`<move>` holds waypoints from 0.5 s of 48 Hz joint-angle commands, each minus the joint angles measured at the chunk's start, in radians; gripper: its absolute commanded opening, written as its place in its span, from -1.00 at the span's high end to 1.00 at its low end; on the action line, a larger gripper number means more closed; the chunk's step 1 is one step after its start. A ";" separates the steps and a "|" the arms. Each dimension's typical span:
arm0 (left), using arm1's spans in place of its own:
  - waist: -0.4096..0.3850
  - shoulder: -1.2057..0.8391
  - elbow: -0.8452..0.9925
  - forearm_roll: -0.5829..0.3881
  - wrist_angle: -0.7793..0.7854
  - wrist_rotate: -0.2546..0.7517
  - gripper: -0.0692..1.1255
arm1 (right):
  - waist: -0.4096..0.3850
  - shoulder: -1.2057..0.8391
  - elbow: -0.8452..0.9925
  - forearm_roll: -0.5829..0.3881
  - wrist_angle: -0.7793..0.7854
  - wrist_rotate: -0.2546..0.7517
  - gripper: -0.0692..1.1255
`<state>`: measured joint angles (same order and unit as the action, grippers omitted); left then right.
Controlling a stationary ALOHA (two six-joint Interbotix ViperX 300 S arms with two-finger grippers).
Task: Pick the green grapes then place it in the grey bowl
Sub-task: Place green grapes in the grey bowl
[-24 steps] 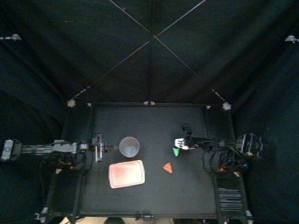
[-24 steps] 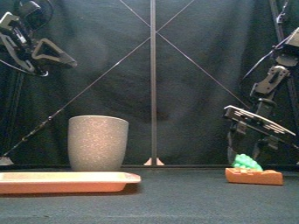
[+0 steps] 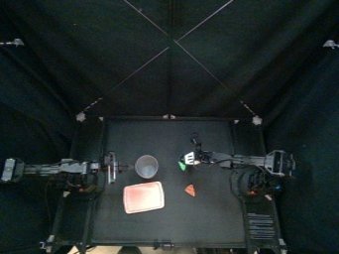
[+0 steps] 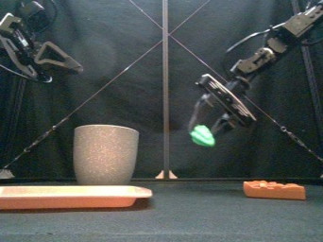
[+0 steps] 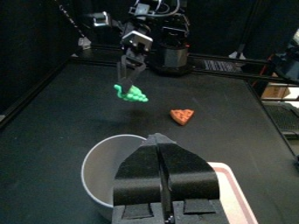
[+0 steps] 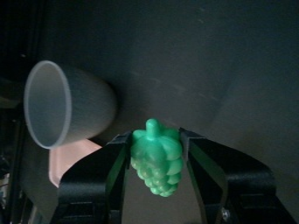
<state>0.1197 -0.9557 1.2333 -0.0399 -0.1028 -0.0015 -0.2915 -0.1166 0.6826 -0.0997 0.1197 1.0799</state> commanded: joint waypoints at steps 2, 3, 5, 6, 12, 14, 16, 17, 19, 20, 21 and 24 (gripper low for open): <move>0.003 0.005 -0.017 -0.002 -0.009 0.000 0.76 | 0.025 0.069 -0.178 -0.124 -0.083 0.000 -0.33; 0.003 0.005 -0.015 -0.002 -0.009 0.000 0.76 | 0.029 0.086 -0.199 -0.146 -0.097 0.000 -0.33; 0.005 0.003 -0.014 -0.002 -0.009 0.000 0.76 | 0.035 0.120 -0.239 -0.178 -0.123 0.002 -0.33; 0.003 0.003 -0.012 -0.002 -0.009 0.000 0.76 | 0.040 0.135 -0.259 -0.195 -0.133 0.003 -0.33; 0.003 0.005 -0.008 -0.006 -0.008 -0.002 0.76 | 0.057 0.225 -0.365 -0.255 -0.192 0.006 -0.33; 0.003 0.003 -0.008 -0.008 -0.009 -0.002 0.76 | 0.069 0.259 -0.403 -0.267 -0.207 0.006 -0.33; 0.003 0.003 -0.008 -0.011 -0.009 0.000 0.76 | 0.081 0.282 -0.428 -0.276 -0.216 0.005 -0.33; 0.003 0.005 -0.005 -0.012 -0.009 -0.002 0.76 | 0.087 0.296 -0.439 -0.281 -0.221 0.003 -0.33; 0.005 0.003 -0.008 -0.015 -0.009 0.000 0.76 | 0.098 0.318 -0.460 -0.288 -0.229 0.003 -0.33; 0.005 0.003 -0.005 -0.017 -0.009 0.000 0.76 | 0.103 0.327 -0.469 -0.293 -0.232 0.003 -0.33; 0.003 0.003 -0.005 -0.017 -0.009 0.000 0.76 | 0.107 0.337 -0.479 -0.298 -0.233 0.003 -0.33; 0.005 0.003 -0.008 -0.017 -0.009 0.002 0.76 | 0.118 0.364 -0.500 -0.313 -0.236 0.003 -0.33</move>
<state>0.1227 -0.9557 1.2410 -0.0522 -0.1028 -0.0031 -0.1856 0.2485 0.2316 -0.3973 -0.1028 1.0845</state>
